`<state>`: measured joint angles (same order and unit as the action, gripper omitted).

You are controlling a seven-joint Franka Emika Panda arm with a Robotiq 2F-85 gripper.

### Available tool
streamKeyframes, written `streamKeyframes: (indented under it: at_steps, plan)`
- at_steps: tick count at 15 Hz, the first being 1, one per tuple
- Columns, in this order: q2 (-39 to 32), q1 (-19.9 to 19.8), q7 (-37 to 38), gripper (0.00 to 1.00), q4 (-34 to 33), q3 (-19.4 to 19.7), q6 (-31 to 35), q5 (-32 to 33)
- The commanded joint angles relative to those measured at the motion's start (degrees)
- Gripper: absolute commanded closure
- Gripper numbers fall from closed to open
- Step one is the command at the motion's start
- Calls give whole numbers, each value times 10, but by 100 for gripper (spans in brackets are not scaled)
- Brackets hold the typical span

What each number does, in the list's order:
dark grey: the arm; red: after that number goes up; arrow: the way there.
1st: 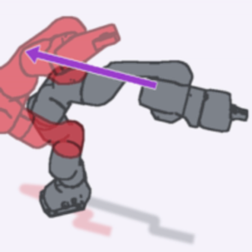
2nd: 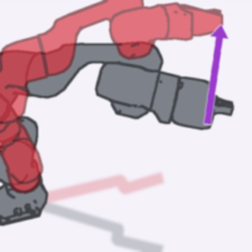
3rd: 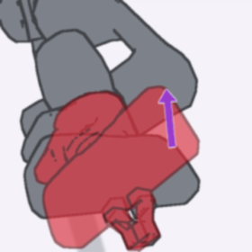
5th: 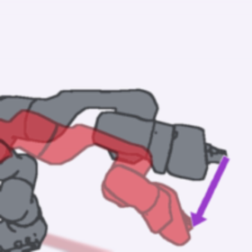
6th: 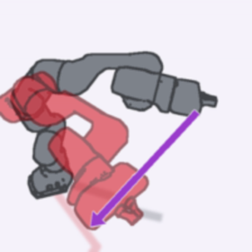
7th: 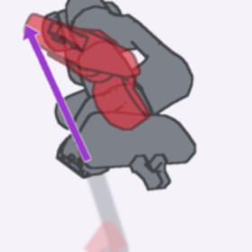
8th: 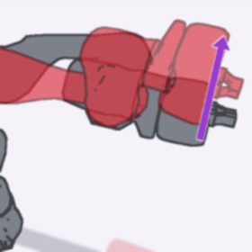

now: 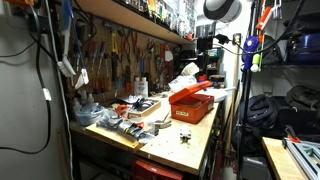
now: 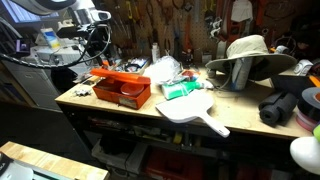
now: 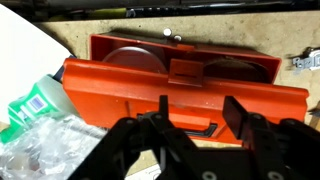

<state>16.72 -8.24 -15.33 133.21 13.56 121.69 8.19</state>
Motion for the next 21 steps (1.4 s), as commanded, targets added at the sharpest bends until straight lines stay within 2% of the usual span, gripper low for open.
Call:
streamKeyframes:
  at_steps: [1, 5, 21]
  plan:
    - [-40, -5, 0, 72, -22, 2, 2, -24]
    - [-70, -8, 7, 100, -39, -1, 11, -38]
    - [-145, -13, -8, 100, -68, -9, -26, -35]
